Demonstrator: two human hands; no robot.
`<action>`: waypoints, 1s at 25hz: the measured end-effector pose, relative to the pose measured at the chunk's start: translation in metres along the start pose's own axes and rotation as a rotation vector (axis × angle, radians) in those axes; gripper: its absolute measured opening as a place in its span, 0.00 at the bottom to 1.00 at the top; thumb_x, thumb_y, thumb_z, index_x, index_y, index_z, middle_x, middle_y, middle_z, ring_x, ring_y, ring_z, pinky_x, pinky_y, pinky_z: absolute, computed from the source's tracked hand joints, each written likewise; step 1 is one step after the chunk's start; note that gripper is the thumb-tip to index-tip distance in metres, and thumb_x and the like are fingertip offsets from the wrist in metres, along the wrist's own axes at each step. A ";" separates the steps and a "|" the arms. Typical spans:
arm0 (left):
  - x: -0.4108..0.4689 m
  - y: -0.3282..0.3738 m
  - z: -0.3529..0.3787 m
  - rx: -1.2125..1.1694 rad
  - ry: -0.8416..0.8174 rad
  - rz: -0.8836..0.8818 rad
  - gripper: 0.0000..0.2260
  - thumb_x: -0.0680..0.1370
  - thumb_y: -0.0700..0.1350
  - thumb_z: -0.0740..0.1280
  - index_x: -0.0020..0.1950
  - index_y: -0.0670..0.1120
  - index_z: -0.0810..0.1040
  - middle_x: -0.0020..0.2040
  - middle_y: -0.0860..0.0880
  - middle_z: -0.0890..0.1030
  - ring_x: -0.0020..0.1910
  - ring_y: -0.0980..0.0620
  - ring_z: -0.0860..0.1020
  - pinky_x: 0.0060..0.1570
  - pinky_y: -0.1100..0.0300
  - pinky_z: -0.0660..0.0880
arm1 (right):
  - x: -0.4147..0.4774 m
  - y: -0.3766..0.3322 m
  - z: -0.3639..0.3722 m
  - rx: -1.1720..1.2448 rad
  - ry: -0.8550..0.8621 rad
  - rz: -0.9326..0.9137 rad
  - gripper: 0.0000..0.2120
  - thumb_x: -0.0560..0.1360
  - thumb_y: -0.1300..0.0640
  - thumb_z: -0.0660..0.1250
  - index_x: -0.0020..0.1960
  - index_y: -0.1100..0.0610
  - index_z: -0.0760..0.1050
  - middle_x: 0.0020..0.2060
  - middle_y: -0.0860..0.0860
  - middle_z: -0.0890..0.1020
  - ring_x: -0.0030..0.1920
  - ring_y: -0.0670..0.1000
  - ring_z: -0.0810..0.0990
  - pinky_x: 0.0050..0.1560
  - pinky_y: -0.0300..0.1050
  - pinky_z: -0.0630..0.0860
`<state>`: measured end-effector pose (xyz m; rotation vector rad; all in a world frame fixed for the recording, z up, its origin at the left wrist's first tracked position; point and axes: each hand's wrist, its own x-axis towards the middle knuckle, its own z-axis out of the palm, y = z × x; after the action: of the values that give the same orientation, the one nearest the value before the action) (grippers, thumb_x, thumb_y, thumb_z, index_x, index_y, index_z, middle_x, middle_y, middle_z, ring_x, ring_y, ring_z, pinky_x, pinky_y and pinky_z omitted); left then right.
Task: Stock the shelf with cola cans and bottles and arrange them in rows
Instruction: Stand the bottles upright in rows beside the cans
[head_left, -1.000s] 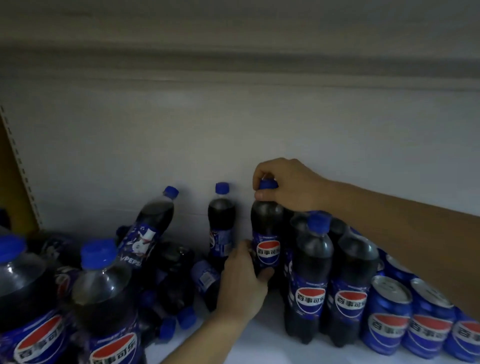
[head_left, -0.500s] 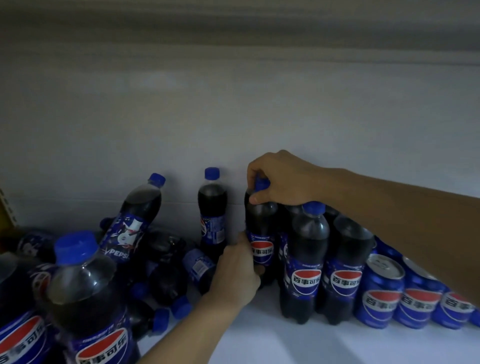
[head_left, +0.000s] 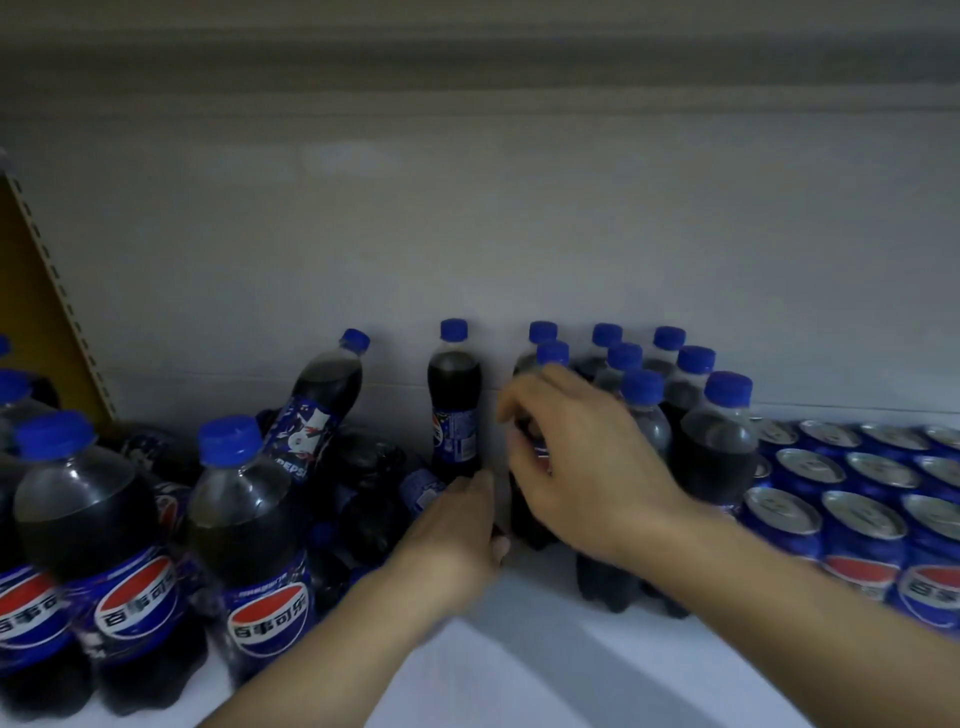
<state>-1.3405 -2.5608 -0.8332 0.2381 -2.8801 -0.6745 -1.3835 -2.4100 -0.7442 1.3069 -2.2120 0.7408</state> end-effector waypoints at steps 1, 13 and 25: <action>-0.014 -0.005 -0.002 -0.003 -0.009 0.040 0.19 0.78 0.45 0.66 0.68 0.50 0.68 0.61 0.48 0.74 0.62 0.44 0.75 0.59 0.49 0.74 | -0.014 0.000 0.016 0.057 -0.022 0.059 0.05 0.78 0.55 0.64 0.53 0.50 0.74 0.48 0.46 0.75 0.44 0.51 0.77 0.43 0.52 0.76; -0.040 -0.013 0.002 -1.066 0.134 -0.537 0.14 0.82 0.40 0.65 0.42 0.51 0.86 0.47 0.41 0.86 0.53 0.42 0.82 0.63 0.47 0.76 | -0.050 0.006 0.125 0.289 -0.372 0.510 0.30 0.77 0.40 0.61 0.76 0.45 0.57 0.63 0.55 0.76 0.60 0.58 0.78 0.59 0.51 0.75; -0.043 0.010 0.005 -1.524 -0.076 -0.674 0.18 0.75 0.46 0.73 0.62 0.39 0.81 0.52 0.35 0.85 0.52 0.37 0.85 0.57 0.42 0.80 | -0.087 -0.011 0.050 0.254 -0.275 0.387 0.33 0.63 0.32 0.69 0.63 0.36 0.61 0.54 0.38 0.65 0.54 0.42 0.76 0.50 0.33 0.74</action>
<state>-1.3010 -2.5413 -0.8390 0.8629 -1.4824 -2.6035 -1.3407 -2.3913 -0.8338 1.1607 -2.7105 1.0675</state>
